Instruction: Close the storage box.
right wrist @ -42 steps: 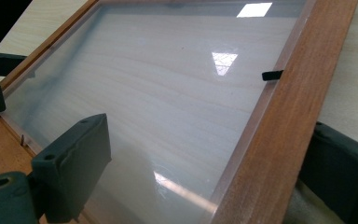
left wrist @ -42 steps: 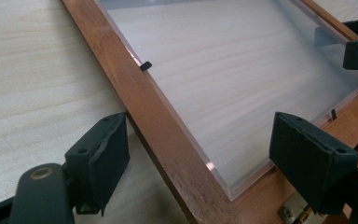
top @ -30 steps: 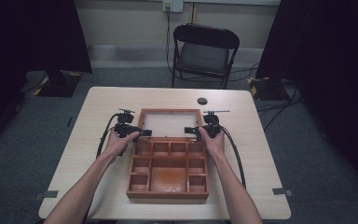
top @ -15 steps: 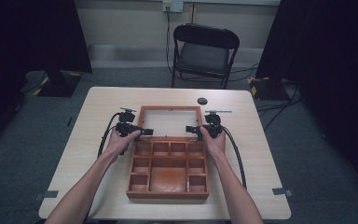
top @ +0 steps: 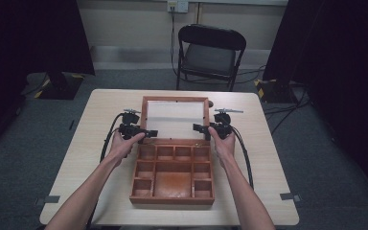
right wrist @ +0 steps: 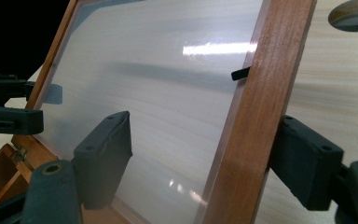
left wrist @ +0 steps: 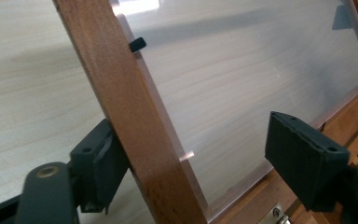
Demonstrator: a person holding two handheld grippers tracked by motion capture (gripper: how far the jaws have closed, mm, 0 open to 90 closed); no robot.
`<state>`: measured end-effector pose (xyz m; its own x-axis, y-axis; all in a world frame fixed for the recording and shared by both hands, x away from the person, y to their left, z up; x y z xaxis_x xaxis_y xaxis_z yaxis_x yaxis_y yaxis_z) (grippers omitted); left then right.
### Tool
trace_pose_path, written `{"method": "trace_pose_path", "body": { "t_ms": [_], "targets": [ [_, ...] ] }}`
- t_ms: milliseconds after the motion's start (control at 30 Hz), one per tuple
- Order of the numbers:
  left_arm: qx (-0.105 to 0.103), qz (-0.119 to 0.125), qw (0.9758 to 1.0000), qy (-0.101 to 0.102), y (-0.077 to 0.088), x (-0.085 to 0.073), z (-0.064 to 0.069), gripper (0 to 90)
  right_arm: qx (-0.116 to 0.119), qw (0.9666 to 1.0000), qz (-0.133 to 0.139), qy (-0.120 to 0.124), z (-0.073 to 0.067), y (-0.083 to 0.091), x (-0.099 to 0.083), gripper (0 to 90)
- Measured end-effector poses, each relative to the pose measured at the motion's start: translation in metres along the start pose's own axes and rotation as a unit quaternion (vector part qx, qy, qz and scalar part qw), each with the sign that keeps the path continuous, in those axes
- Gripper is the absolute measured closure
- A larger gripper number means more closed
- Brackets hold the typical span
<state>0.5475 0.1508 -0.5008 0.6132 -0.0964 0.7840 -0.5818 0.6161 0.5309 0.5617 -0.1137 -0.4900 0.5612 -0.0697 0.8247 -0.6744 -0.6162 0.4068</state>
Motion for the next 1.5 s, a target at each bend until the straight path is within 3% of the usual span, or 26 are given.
{"method": "trace_pose_path", "body": {
  "t_ms": [733,867,1500],
  "targets": [
    [-0.007,0.044,0.9986,-0.030,0.022,0.024,0.013,31.5,0.018,0.9989,0.032,0.030,-0.022,0.032,0.022,31.3],
    [-0.011,0.054,0.9978,-0.038,0.029,0.027,0.015,36.5,0.019,0.9983,0.042,0.036,-0.023,0.037,0.025,34.8],
    [-0.022,0.069,0.9963,-0.046,0.044,0.030,0.023,39.7,0.016,0.9979,0.043,0.046,-0.032,0.046,0.031,38.8]
  ]
}}
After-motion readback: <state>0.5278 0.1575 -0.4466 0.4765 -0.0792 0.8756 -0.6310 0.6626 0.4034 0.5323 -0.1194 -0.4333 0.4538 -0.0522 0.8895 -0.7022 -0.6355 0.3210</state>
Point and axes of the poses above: each handheld gripper's, and its own axes: y roughly backward along the jaws, x roughly out of its top, z roughly to its right, the point moved 7 cm from there along -y, roughly forward along the jaws, and after that the axes turned 9 degrees about z, right-handed, at the moved point
